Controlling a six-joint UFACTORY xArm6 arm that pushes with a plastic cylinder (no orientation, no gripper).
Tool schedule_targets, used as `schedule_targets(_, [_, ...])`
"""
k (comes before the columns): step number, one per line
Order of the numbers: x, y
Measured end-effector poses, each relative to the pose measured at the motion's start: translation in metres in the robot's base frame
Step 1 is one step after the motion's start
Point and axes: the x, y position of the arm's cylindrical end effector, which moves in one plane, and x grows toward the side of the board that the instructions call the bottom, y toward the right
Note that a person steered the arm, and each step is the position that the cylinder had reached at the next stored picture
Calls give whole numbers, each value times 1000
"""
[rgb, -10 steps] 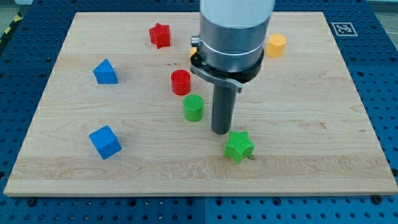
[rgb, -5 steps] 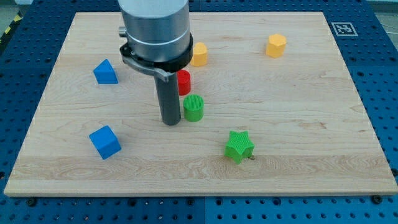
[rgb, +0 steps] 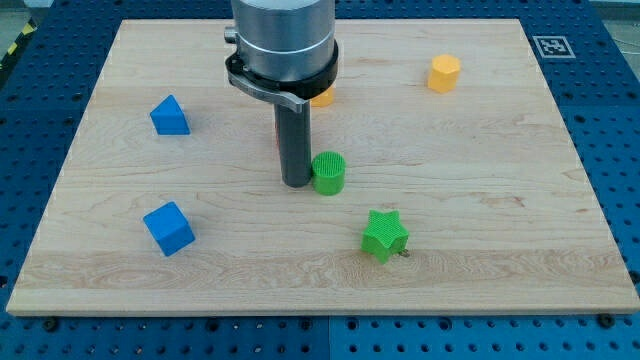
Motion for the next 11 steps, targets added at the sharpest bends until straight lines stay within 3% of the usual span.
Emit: schedule_targets(11, [-11,49])
